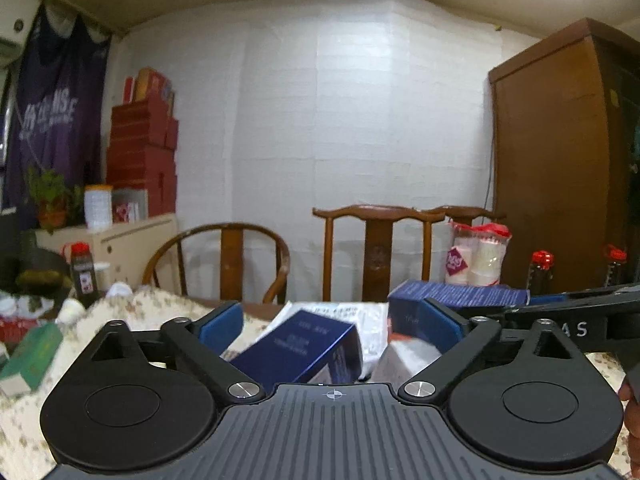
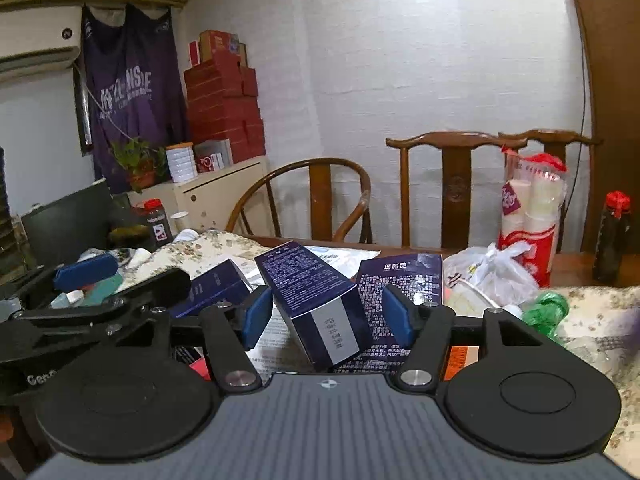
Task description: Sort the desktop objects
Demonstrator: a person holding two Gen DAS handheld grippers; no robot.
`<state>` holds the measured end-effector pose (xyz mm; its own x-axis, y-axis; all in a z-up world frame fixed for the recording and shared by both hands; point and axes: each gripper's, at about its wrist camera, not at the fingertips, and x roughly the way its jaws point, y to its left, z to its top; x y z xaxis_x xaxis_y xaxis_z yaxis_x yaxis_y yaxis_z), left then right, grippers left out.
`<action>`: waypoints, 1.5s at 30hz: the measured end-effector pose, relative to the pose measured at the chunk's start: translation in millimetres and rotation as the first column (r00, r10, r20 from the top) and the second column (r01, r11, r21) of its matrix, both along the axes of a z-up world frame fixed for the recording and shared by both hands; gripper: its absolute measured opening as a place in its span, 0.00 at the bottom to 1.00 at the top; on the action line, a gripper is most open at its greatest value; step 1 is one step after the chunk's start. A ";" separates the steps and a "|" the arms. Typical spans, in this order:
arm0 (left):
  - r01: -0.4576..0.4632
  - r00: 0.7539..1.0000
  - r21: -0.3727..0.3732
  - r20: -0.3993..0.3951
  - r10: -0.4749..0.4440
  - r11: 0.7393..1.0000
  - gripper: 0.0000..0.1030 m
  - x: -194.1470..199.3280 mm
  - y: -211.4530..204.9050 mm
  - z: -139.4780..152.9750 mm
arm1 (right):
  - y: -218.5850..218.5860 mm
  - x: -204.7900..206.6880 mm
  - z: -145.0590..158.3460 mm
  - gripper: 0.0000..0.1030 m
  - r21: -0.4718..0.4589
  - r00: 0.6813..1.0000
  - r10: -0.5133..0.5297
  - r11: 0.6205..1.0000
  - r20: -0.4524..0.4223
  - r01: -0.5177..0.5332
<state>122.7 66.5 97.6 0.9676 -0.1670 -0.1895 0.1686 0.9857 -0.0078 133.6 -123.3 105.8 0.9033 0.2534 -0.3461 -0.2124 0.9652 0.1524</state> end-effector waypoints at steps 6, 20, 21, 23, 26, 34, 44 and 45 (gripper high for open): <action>-0.044 0.999 0.009 -0.030 0.045 0.999 1.00 2.7 4.8 -16.4 | 5.7 -4.4 -4.8 0.65 -0.040 1.000 -0.021 0.999 0.013 0.021; -0.111 0.993 0.123 -0.016 0.114 0.986 1.00 9.3 -18.9 -41.9 | 9.1 -19.7 -4.6 0.71 -0.073 0.996 0.005 0.997 0.084 0.001; -0.113 0.993 0.143 0.001 0.114 0.983 1.00 6.1 -23.5 -41.5 | 8.2 -21.4 -3.9 0.72 -0.070 0.996 0.002 0.998 0.092 0.004; -0.106 0.994 0.159 0.012 0.106 0.982 1.00 1.2 -30.2 -41.0 | 7.0 -25.6 -4.7 0.75 -0.070 0.993 -0.007 0.997 0.114 0.015; -0.104 0.995 0.156 0.017 0.103 0.982 1.00 -6.0 -35.8 -40.0 | 5.3 -33.4 -9.1 0.77 -0.072 0.990 -0.019 0.997 0.141 0.029; -0.101 0.993 0.116 -0.043 0.107 0.988 1.00 -38.5 -33.6 -51.3 | -5.1 -69.5 -21.8 0.91 -0.057 0.974 -0.094 0.993 0.209 0.108; -0.131 0.984 0.109 -0.105 0.142 0.985 1.00 -97.0 -37.9 -59.7 | -23.4 -135.8 -54.4 0.97 0.010 0.970 -0.157 0.987 0.188 0.158; -0.132 0.984 0.105 -0.105 0.143 0.986 1.00 -104.4 -38.5 -61.0 | -24.5 -144.5 -59.6 0.97 0.018 0.972 -0.147 0.989 0.184 0.147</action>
